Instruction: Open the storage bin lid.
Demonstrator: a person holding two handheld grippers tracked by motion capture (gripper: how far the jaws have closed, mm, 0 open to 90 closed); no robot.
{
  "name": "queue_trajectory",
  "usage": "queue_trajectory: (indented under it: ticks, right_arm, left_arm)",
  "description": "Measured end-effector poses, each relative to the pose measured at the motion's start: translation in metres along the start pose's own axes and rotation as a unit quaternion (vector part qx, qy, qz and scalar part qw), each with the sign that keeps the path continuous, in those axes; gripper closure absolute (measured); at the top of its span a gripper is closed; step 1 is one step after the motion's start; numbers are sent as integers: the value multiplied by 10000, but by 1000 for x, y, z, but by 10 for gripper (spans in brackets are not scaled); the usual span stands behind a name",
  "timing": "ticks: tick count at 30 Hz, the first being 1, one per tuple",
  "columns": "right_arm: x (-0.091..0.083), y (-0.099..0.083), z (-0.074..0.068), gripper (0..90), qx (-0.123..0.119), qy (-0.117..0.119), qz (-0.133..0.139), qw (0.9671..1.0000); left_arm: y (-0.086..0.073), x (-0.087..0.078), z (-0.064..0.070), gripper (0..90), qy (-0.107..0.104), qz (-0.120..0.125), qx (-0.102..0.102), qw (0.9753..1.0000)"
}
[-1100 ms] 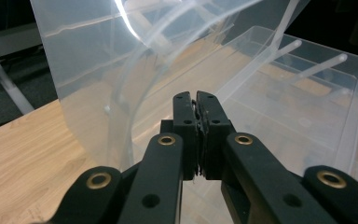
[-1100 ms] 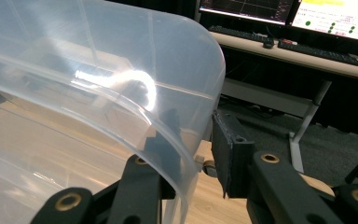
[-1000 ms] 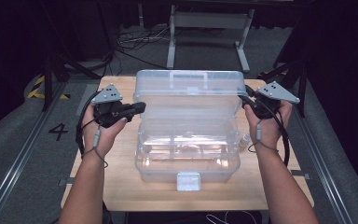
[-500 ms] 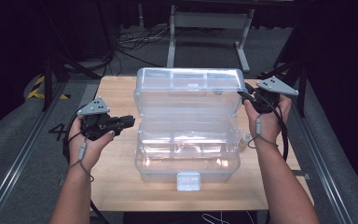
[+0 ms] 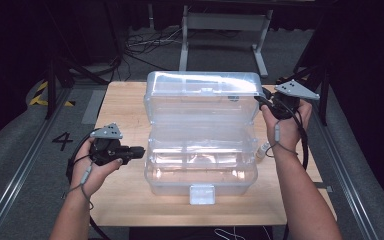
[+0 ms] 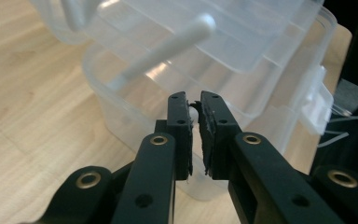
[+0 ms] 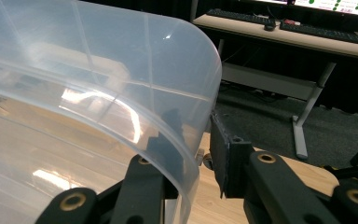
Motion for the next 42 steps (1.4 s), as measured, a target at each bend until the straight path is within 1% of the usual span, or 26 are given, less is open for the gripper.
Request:
queue_trajectory:
  ticks: [3,4,5,6,7,8,10,12,13,14,18,19,24,26,27,28,31,38,40,42]
  right_arm:
    - [0,0,0,750,-8,16,-16,10000]
    - [0,0,0,750,-9,15,-24,10000]
    - [0,0,0,750,-9,15,-24,10000]
    - [1,1,0,750,-3,12,-38,10000]
    - [1,1,0,750,-3,12,-38,10000]
    - [1,1,1,749,-10,6,-46,10000]
    - [1,1,0,749,-2,5,-46,10000]
    - [2,1,0,749,8,-4,-30,10000]
    - [2,1,0,749,8,-8,-28,10000]
    - [2,1,0,749,8,-8,-28,10000]
    - [4,2,1,751,-29,-23,-18,10000]
    - [5,2,1,754,-93,-68,-24,9999]
    - [6,3,2,759,-110,-106,-37,9999]
    - [7,3,2,760,-98,-103,-50,9999]
    - [7,3,2,761,-142,-111,-44,9998]
    - [8,3,3,762,-175,-142,-30,9997]
    - [9,4,4,764,-173,-161,7,9997]
    - [14,5,5,767,-144,-210,115,9996]
    - [15,6,6,766,-128,-245,163,9995]
    - [18,8,6,767,-168,-323,212,9991]
  left_arm:
    - [-7,5,6,850,-242,-189,105,9995]
    - [-13,9,11,852,-387,-343,154,9985]
    - [-13,9,11,854,-387,-343,154,9985]
    - [-15,10,13,854,-437,-402,152,9981]
    - [-15,10,13,853,-437,-402,152,9981]
    - [-17,12,14,853,-482,-436,149,9978]
    - [-19,16,17,852,-613,-510,160,9967]
    - [-24,23,19,851,-725,-653,181,9951]
    - [-25,24,20,854,-788,-677,168,9945]
    - [-25,24,20,852,-788,-677,168,9945]
    - [-26,27,23,855,-889,-753,224,9929]
    - [-27,28,23,861,-913,-757,240,9926]
    - [-27,28,23,870,-954,-732,202,9925]
    - [-27,29,23,872,-954,-722,221,9926]
    - [-27,30,22,876,-931,-715,240,9928]
    - [-27,30,22,887,-944,-698,239,9928]
    - [-28,30,21,891,-990,-662,195,9927]
    - [-28,30,22,893,-985,-662,198,9927]
    - [-28,30,22,893,-983,-661,204,9928]
    - [-28,30,22,892,-980,-661,210,9928]
Point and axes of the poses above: each handheld gripper's, and its own axes: x roughly forward along the jaws, y roughly out of its top, z roughly to its right, the point moved 8 cm from there along x, roughly forward along the jaws, and after that the axes turned 4 degrees about y, right-handed, at the moved point
